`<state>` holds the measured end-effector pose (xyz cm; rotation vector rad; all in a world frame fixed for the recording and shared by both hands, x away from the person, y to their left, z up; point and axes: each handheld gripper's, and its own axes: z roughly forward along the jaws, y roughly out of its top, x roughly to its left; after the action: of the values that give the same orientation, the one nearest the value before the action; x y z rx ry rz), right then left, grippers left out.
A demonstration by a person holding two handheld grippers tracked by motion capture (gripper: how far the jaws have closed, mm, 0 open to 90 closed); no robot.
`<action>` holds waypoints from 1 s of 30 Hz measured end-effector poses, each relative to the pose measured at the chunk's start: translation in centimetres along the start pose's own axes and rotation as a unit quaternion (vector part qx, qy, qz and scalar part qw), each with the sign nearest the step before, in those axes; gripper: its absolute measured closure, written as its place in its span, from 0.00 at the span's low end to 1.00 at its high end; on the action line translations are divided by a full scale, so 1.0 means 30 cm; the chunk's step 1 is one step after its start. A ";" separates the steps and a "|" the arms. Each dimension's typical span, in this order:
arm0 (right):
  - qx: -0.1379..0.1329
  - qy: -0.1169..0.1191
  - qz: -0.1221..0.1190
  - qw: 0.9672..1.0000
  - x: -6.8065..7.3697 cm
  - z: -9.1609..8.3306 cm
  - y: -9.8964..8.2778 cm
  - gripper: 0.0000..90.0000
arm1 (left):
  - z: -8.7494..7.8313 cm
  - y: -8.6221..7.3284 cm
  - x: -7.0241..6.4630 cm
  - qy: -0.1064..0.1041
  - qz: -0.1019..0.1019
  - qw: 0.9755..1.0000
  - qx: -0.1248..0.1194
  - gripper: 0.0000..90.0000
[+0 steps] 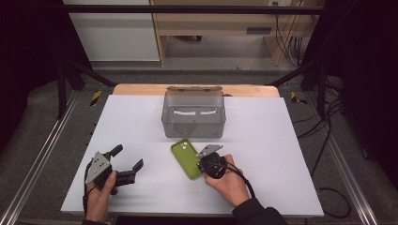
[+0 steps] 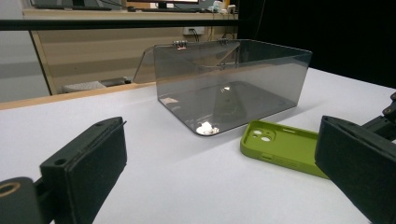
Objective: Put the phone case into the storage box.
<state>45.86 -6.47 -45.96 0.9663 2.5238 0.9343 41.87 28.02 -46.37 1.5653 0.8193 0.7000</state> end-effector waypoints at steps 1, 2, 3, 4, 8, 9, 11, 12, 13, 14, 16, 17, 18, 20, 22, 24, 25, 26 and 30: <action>0.001 0.000 0.001 1.000 -0.002 0.003 0.000 1.00 | 0.000 0.000 -0.001 0.000 0.001 1.000 0.000 0.02; 0.005 -0.003 0.001 1.000 -0.004 0.005 0.000 1.00 | 0.001 0.000 -0.001 -0.001 0.001 1.000 0.001 0.02; 0.008 -0.006 0.000 1.000 -0.006 0.008 0.000 1.00 | 0.001 0.000 -0.003 -0.002 0.001 1.000 0.001 0.02; 0.012 -0.006 0.000 1.000 -0.008 0.012 -0.001 1.00 | 0.001 0.000 -0.004 -0.002 0.001 1.000 0.001 0.02; 0.027 -0.002 0.000 1.000 -0.010 0.017 -0.007 1.00 | 0.002 0.000 -0.004 -0.003 0.001 1.000 0.001 0.02; 0.029 -0.001 0.001 1.000 -0.011 0.014 -0.009 1.00 | 0.002 0.000 -0.003 -0.003 0.001 1.000 0.001 0.02; 0.030 0.001 0.001 1.000 -0.012 0.011 -0.012 1.00 | 0.001 0.000 -0.003 -0.003 0.000 1.000 0.002 0.02; 0.031 0.003 0.002 1.000 -0.014 0.002 -0.019 1.00 | 0.001 0.000 -0.003 -0.003 0.000 1.000 0.002 0.02; 0.032 0.006 0.005 0.999 -0.016 -0.003 -0.025 1.00 | 0.001 0.000 -0.003 -0.003 0.000 1.000 0.002 0.02; 0.032 0.006 0.005 0.999 -0.016 -0.003 -0.025 1.00 | 0.001 0.000 -0.003 -0.003 0.000 1.000 0.002 0.02; 0.036 0.009 0.006 0.999 -0.020 -0.023 -0.046 1.00 | 0.001 -0.001 -0.005 -0.004 0.001 1.000 0.003 0.02; 0.036 0.010 0.006 0.999 -0.020 -0.028 -0.052 1.00 | 0.002 -0.001 -0.005 -0.003 0.001 1.000 0.003 0.02; 0.037 0.010 0.005 0.999 -0.020 -0.037 -0.062 1.00 | 0.002 -0.001 -0.005 -0.003 0.001 1.000 0.003 0.02; 0.036 0.012 0.007 0.999 -0.020 -0.046 -0.074 1.00 | 0.002 -0.001 -0.005 -0.004 0.001 1.000 0.003 0.02; 0.030 0.017 0.015 0.999 -0.021 -0.067 -0.102 1.00 | 0.003 -0.001 -0.004 -0.003 0.000 1.000 0.003 0.02; 0.025 0.017 0.022 0.999 -0.021 -0.091 -0.136 1.00 | 0.003 -0.002 -0.005 -0.003 0.001 1.000 0.004 0.02; 0.024 0.017 0.023 0.999 -0.021 -0.099 -0.146 1.00 | 0.003 -0.002 -0.006 -0.004 0.002 1.000 0.004 0.02; 0.022 0.016 0.024 0.999 -0.022 -0.105 -0.154 1.00 | 0.004 -0.002 -0.007 -0.004 0.003 1.000 0.005 0.02; 0.015 0.017 0.026 0.999 -0.024 -0.110 -0.164 1.00 | 0.006 -0.003 -0.010 -0.004 0.003 1.000 0.008 0.02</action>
<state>42.42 -11.30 -46.71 1.0397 2.5593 0.9368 41.82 27.70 -46.49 1.5844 0.8149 0.6932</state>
